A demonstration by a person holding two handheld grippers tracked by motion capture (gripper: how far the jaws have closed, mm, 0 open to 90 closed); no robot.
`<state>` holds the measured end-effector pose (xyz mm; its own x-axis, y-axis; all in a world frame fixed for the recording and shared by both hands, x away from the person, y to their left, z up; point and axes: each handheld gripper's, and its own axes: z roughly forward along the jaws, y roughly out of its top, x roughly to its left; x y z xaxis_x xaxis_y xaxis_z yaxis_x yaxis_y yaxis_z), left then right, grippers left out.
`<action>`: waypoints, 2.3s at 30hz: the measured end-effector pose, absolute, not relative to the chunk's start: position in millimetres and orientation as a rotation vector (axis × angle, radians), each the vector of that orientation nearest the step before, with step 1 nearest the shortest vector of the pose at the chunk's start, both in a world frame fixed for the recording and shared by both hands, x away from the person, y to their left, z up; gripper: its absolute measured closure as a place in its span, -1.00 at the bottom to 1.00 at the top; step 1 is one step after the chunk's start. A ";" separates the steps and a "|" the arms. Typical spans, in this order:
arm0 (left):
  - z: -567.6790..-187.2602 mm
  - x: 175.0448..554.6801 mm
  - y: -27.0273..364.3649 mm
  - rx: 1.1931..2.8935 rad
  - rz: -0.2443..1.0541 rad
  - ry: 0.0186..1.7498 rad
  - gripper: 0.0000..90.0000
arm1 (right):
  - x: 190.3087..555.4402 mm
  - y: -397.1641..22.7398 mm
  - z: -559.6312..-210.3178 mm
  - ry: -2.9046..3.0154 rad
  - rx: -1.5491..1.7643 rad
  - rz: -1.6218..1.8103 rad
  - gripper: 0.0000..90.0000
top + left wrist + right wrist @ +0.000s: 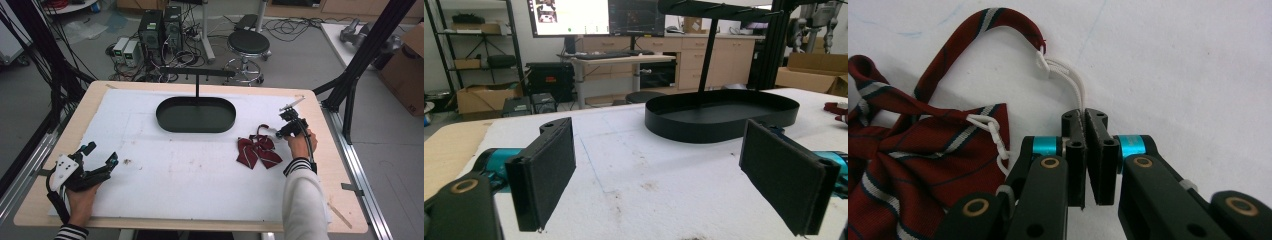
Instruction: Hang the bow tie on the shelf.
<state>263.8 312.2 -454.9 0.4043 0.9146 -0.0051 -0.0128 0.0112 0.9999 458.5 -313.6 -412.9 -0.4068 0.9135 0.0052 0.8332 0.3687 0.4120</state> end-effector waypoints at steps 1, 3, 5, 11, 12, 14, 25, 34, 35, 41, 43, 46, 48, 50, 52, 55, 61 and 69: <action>-454.9 263.8 312.2 1.361 0.899 0.892 -0.67 | 458.1 -313.0 -412.0 2.400 1.555 0.533 0.93; -454.9 263.8 312.2 1.361 0.900 0.891 -0.67 | 457.3 -312.0 -409.1 2.390 1.532 0.557 0.93; -454.8 263.7 312.0 1.360 0.899 0.891 -0.67 | 456.1 -310.8 -405.7 2.373 1.518 0.591 0.93; -454.8 263.6 312.1 1.360 0.901 0.890 -0.67 | 450.0 -307.1 -392.3 2.321 1.442 0.700 0.93; -454.9 263.6 312.2 1.361 0.903 0.890 -0.67 | 448.8 -306.5 -390.0 2.312 1.431 0.723 0.94; -454.9 263.6 312.1 1.360 0.901 0.890 -0.66 | 446.2 -304.6 -385.0 2.291 1.407 0.772 0.94; -454.9 263.6 312.3 1.360 0.906 0.891 -0.67 | 431.9 -285.0 -358.9 2.150 1.190 0.982 0.94; -454.9 263.5 312.3 1.360 0.907 0.891 -0.67 | 420.3 -278.3 -342.9 2.058 1.123 1.133 0.94; -454.9 263.5 312.3 1.360 0.907 0.891 -0.67 | 419.4 -277.8 -341.2 2.049 1.121 1.144 0.94; -454.8 263.5 312.5 1.361 0.906 0.891 -0.66 | 417.2 -265.8 -320.4 2.006 1.099 1.204 0.95; -454.9 263.5 312.5 1.361 0.906 0.891 -0.67 | 417.0 -258.5 -313.4 1.997 1.068 1.220 0.95; -454.9 263.5 312.5 1.358 0.904 0.890 -0.67 | 417.7 -246.5 -304.3 1.996 1.031 1.243 0.95; -454.8 263.5 312.7 1.360 0.904 0.891 -0.67 | 418.0 -238.2 -300.0 1.989 1.011 1.269 0.95; -454.9 263.6 312.6 1.359 0.902 0.892 -0.67 | 419.8 -229.5 -296.5 1.996 0.998 1.263 0.95; -454.9 263.5 312.7 1.359 0.903 0.892 -0.67 | 421.8 -221.5 -292.7 1.987 0.988 1.279 0.95; -454.9 263.7 312.7 1.358 0.901 0.893 -0.67 | 424.7 -209.4 -285.0 1.974 0.981 1.328 0.95; -454.8 263.6 312.5 1.357 0.903 0.897 -0.67 | 431.2 -182.1 -270.5 1.968 0.916 1.352 0.95; -454.8 263.8 313.0 1.356 0.900 0.898 -0.67 | 447.8 -150.8 -266.2 1.983 0.904 1.357 0.95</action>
